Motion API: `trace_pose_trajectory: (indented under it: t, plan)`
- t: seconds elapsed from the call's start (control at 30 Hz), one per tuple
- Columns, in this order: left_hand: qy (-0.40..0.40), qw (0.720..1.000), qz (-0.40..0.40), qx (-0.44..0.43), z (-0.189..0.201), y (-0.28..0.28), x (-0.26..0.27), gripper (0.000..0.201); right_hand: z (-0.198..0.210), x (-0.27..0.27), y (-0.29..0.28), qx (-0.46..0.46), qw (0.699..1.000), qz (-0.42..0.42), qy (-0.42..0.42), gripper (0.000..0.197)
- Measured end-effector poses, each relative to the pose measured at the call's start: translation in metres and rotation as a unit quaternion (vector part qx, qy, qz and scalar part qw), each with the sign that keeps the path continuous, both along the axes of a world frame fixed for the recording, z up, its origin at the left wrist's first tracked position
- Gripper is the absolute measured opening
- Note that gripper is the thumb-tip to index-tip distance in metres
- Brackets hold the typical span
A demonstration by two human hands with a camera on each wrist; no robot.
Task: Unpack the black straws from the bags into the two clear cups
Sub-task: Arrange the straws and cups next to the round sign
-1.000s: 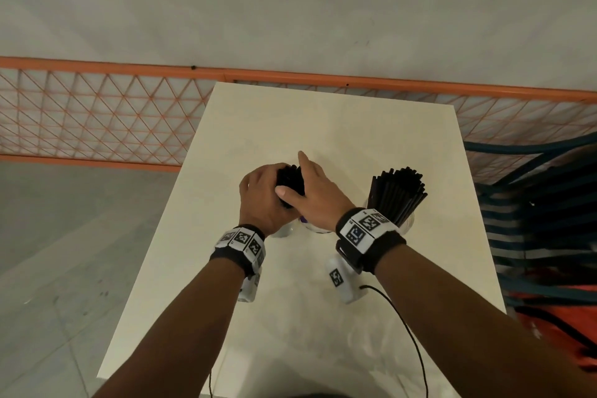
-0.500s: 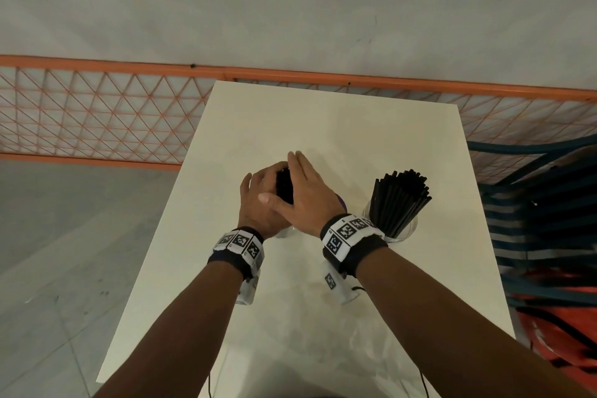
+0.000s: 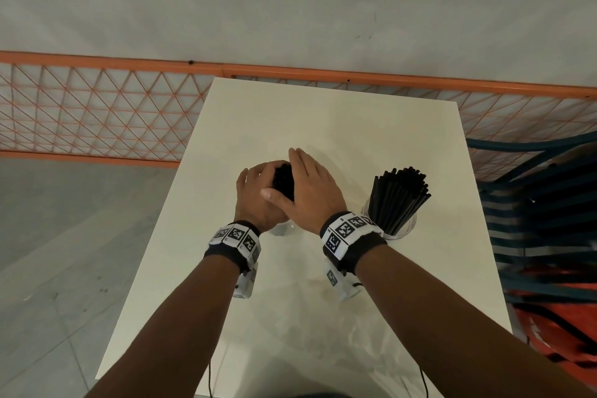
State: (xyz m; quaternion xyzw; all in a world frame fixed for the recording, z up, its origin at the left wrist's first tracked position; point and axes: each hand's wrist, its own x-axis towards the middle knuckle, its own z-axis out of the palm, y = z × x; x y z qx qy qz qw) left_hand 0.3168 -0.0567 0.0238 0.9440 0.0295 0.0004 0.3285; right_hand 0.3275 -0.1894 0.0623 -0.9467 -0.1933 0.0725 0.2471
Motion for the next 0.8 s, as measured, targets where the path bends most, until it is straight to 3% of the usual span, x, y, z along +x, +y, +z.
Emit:
trace_pose_trajectory:
  t: [0.23,0.47,0.6,0.67,0.73,0.8]
  plan:
    - [-0.002,1.000,-0.004,-0.013,0.002,-0.002,-0.001,0.083,0.003,-0.001,-0.004,0.015,1.000,0.014,-0.005,0.091]
    - [-0.037,0.996,-0.017,-0.074,0.006,0.002,-0.005,0.119,0.017,0.000,-0.018,0.056,0.998,-0.023,-0.008,0.083]
    - [-0.091,0.989,-0.003,-0.119,0.015,0.008,-0.016,0.141,0.043,-0.005,-0.049,0.100,0.992,-0.046,-0.055,0.062]
    - [-0.156,0.982,0.021,-0.108,0.024,0.004,-0.031,0.129,0.058,-0.008,-0.075,0.111,0.988,-0.077,-0.081,0.047]
    - [-0.241,0.964,0.050,-0.096,0.036,-0.012,-0.050,0.100,0.069,-0.007,-0.107,0.118,0.981,-0.119,-0.096,0.038]
    - [-0.303,0.948,-0.006,-0.101,0.048,-0.037,-0.068,0.065,0.072,-0.002,-0.139,0.123,0.973,-0.168,-0.102,0.038]
